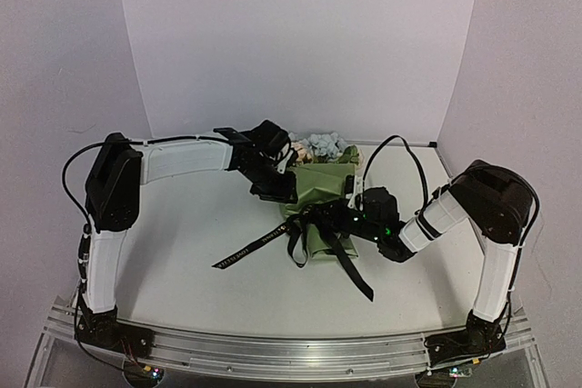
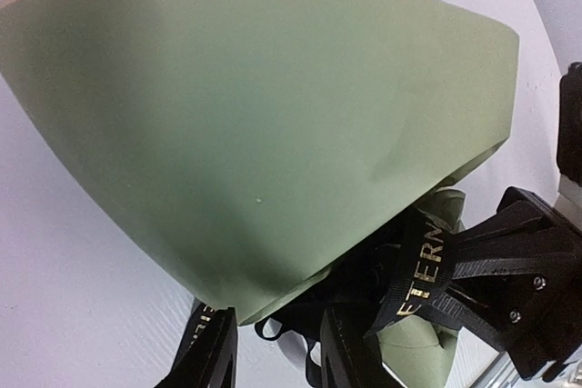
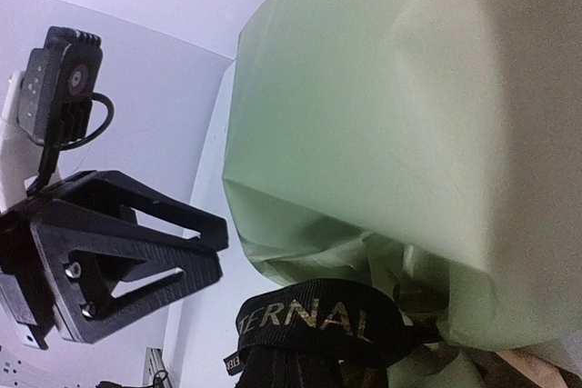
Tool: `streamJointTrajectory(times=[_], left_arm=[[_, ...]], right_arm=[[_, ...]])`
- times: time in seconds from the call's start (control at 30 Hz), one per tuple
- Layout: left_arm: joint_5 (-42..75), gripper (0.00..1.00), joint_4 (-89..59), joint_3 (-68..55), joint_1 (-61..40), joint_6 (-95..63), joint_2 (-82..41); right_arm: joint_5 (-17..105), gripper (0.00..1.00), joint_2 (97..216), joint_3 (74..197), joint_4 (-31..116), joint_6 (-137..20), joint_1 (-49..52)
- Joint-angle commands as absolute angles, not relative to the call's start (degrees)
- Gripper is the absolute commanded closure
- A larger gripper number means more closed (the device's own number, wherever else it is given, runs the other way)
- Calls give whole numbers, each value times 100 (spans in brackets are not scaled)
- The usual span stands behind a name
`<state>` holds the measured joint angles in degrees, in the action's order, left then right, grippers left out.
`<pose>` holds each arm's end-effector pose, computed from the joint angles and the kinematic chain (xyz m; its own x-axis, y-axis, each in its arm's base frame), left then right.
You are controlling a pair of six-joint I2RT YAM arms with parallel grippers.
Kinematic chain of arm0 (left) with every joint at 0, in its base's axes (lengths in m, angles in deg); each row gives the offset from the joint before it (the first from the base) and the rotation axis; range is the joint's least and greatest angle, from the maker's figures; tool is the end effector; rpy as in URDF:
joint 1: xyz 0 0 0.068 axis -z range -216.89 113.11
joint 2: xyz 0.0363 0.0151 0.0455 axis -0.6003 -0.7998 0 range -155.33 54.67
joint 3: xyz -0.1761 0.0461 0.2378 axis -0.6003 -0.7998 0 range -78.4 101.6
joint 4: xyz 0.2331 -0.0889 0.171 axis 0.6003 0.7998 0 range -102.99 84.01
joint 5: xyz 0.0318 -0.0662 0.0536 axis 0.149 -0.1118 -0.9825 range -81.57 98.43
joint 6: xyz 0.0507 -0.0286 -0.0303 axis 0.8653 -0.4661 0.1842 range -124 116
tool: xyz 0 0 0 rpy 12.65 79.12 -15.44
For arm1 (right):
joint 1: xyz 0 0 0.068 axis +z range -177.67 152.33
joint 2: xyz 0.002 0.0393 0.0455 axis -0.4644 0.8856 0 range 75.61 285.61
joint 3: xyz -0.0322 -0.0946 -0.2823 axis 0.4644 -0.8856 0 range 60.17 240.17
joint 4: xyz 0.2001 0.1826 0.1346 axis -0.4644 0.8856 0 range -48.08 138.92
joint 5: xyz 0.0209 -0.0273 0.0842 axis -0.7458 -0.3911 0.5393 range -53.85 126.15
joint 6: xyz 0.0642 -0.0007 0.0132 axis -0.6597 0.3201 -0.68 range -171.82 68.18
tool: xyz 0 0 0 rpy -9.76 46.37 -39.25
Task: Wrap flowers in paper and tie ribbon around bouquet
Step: Cross the half-tied ribbon over the folded bouquet.
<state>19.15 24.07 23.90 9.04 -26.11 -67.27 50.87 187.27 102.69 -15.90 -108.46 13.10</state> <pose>0.3648 -0.3907 0.2162 -0.8310 0.3269 -0.4500 0.5011 0.7912 -0.3506 0.3004 0.2762 0.1119 -0.7669 0.4053 -0.4976 -0.3270 0.4203 0.8464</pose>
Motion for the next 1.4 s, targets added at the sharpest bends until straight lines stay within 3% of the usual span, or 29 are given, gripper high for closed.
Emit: streamJointTrajectory(times=[0.0, 0.37, 0.67, 1.0, 1.37], left_arm=[[1866, 71, 2508, 2757, 1070, -2507, -6982], [2158, 81, 2537, 2916, 1229, -2388, -7052], [2850, 83, 2341, 2863, 1233, -2293, -6943], [2815, 70, 1904, 2599, 1218, -2455, -6814], [2961, 69, 1703, 2572, 1184, -2464, -6934]], right_arm=[[5123, 100, 18820, 10452, -1793, -10840, 1279], [5166, 100, 18855, 10491, -1793, -10861, 1277], [5201, 100, 18879, 10473, -1793, -10891, 1279], [5295, 100, 18855, 10464, -1793, -10964, 1279], [5664, 100, 18926, 10698, -1793, -11283, 1277]])
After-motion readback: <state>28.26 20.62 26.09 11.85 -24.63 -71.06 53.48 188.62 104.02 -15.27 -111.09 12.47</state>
